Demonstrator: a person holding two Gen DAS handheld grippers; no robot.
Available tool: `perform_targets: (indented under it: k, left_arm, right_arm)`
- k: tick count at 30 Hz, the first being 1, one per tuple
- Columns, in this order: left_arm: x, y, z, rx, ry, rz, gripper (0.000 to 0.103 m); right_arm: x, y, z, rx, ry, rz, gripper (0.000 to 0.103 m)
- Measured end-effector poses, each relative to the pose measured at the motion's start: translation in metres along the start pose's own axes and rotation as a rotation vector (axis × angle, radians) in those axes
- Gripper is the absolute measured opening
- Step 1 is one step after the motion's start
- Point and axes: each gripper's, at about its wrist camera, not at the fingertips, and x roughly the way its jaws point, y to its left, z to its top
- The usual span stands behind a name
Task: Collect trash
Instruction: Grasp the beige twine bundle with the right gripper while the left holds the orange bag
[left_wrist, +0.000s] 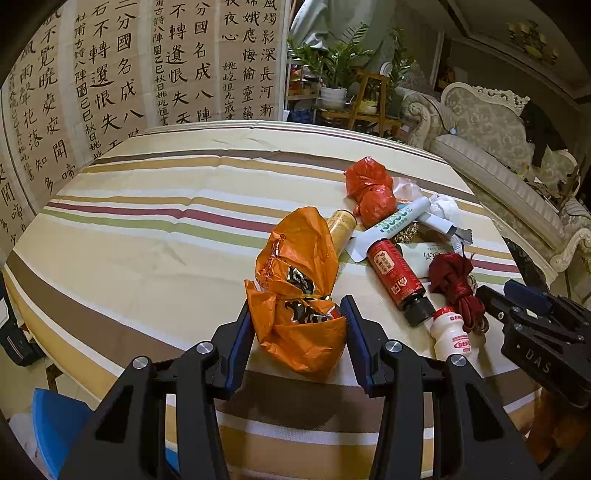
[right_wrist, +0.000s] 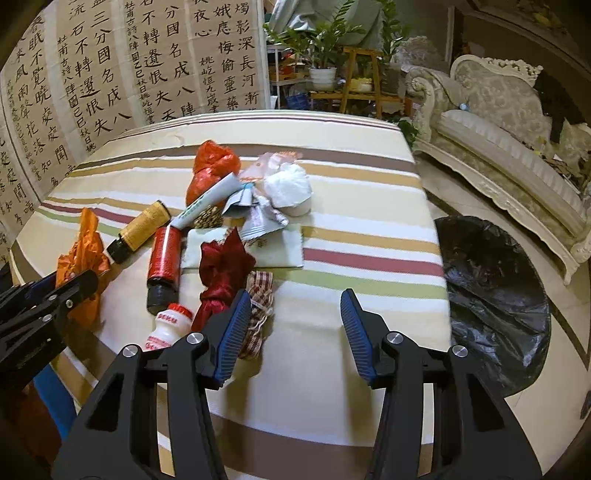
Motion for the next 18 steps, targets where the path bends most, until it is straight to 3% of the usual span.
perform_targets:
  k: [5, 7, 11, 13, 18]
  left_arm:
    - [-0.001, 0.002, -0.002, 0.001, -0.003, -0.008, 0.046]
    - [0.000, 0.003, -0.003, -0.001, -0.002, -0.010, 0.046]
    - [-0.001, 0.003, -0.003, -0.007, -0.002, -0.011, 0.046]
    - [-0.002, 0.003, -0.003, -0.008, -0.003, -0.013, 0.046]
    - [-0.004, 0.002, -0.005, -0.007, -0.005, -0.018, 0.046]
  right_arm:
    - [0.003, 0.006, -0.001, -0.015, 0.007, 0.005, 0.048]
    - [0.003, 0.008, -0.001, -0.017, 0.011, 0.019, 0.039]
    - [0.006, 0.014, -0.002, -0.030, 0.026, 0.047, 0.031]
    - [0.007, 0.017, -0.003, -0.033, 0.036, 0.071, 0.020]
    - [0.003, 0.021, -0.005, -0.044, 0.036, 0.087, 0.015]
